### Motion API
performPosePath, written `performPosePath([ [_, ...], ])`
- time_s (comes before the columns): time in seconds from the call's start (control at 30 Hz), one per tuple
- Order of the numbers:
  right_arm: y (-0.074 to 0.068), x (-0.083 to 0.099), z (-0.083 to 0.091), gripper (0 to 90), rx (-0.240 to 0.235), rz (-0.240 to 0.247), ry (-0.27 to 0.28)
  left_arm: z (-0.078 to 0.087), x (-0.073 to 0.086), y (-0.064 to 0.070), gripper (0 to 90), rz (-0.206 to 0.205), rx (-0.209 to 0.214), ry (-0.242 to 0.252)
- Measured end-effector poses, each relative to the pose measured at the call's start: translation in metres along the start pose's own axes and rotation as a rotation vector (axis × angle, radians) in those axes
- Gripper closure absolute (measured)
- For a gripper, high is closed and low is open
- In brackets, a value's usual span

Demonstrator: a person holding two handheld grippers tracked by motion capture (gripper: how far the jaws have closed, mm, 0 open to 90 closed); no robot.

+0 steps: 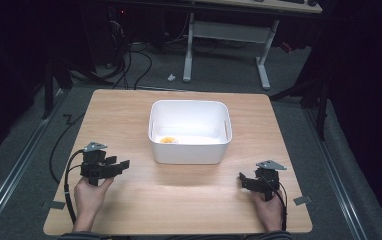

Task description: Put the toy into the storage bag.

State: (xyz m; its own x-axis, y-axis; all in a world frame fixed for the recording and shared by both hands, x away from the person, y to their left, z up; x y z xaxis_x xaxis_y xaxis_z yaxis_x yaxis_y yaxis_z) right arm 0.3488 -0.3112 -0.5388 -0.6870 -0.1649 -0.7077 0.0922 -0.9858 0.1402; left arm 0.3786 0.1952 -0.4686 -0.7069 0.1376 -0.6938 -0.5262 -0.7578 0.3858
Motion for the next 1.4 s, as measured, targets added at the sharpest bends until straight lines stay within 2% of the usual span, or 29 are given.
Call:
performPosePath([
  [1.4, 0.000, 0.000, 0.000, 14.9, 0.000, -0.002, -0.002, -0.031, 0.028, -0.004, 38.4, -0.002, -0.031, -0.019],
])
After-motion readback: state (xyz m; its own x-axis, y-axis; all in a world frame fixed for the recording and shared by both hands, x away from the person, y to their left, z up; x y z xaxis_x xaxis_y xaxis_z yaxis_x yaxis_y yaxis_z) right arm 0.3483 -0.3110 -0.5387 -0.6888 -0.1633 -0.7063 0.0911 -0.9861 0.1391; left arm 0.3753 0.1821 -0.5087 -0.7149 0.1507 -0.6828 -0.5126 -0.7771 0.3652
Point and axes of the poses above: each handheld gripper's, and its own axes: z roughly backward along the jaws, x roughly out of its underside, y roughly to its right, the point moved 1 cm from there along -z, roughly forward along the jaws, and after that the axes turned 10 degrees about x, right-handed, at the moved point
